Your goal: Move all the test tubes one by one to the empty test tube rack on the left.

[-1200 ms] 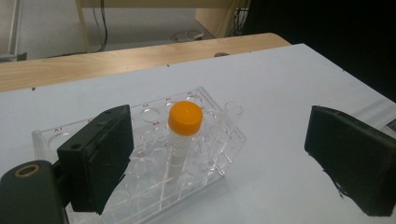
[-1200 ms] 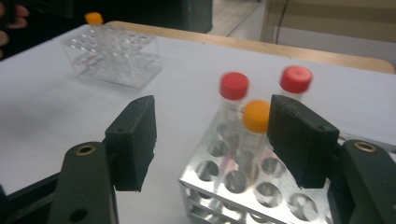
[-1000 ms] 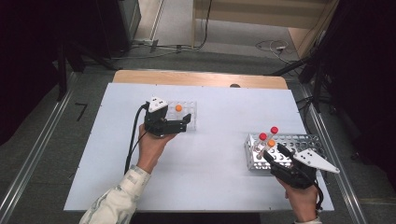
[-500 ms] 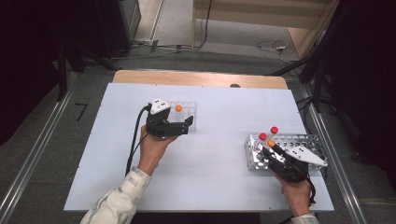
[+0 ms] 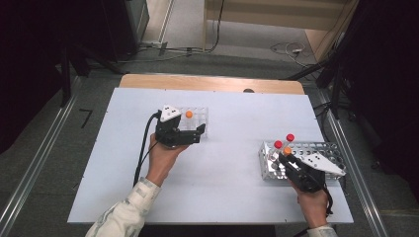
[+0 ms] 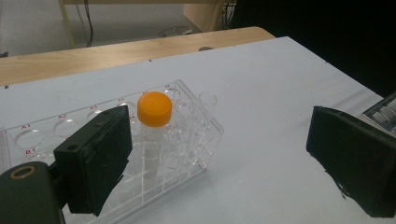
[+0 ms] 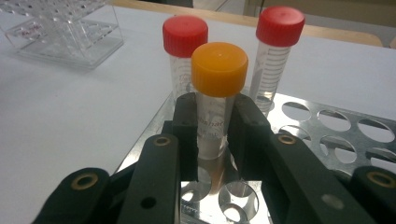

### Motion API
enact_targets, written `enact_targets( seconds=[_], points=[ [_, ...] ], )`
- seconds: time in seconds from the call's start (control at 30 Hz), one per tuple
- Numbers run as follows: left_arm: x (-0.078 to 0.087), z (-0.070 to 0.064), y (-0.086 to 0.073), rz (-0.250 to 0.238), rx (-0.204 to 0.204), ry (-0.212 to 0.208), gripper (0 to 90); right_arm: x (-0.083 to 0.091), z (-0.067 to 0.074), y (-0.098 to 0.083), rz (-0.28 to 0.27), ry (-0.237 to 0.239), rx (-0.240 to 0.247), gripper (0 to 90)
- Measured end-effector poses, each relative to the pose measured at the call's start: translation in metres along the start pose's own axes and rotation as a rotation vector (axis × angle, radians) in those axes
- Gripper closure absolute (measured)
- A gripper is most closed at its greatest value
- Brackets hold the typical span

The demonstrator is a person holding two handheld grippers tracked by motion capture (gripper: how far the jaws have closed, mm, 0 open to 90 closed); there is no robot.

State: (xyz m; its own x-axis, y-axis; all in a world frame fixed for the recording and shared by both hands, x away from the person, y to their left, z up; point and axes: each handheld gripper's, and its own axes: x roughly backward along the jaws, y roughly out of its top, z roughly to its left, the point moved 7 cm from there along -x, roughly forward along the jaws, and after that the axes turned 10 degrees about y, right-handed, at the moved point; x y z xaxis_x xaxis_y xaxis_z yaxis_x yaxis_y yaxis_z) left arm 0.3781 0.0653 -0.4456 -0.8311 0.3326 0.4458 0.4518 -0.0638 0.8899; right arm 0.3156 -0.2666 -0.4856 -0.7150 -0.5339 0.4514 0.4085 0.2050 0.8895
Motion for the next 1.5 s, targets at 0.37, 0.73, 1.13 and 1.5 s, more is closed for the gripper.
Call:
enact_targets(
  seconds=[0.37,0.73,1.13,1.5],
  points=[
    [0.003,0.000,0.002,-0.018,-0.003,0.014,7.3,0.028,0.005,0.030,-0.080,-0.008,0.010,71.4],
    [0.005,-0.002,0.003,-0.027,-0.008,0.006,7.5,0.045,0.018,0.042,-0.098,0.027,0.025,71.4],
    [0.006,-0.004,0.003,-0.026,-0.011,0.007,7.7,0.033,0.046,0.044,-0.079,0.103,0.066,71.4],
    [0.007,-0.011,0.003,-0.030,-0.013,-0.013,7.8,-0.001,0.071,0.049,-0.047,0.175,0.089,71.4]
  ],
)
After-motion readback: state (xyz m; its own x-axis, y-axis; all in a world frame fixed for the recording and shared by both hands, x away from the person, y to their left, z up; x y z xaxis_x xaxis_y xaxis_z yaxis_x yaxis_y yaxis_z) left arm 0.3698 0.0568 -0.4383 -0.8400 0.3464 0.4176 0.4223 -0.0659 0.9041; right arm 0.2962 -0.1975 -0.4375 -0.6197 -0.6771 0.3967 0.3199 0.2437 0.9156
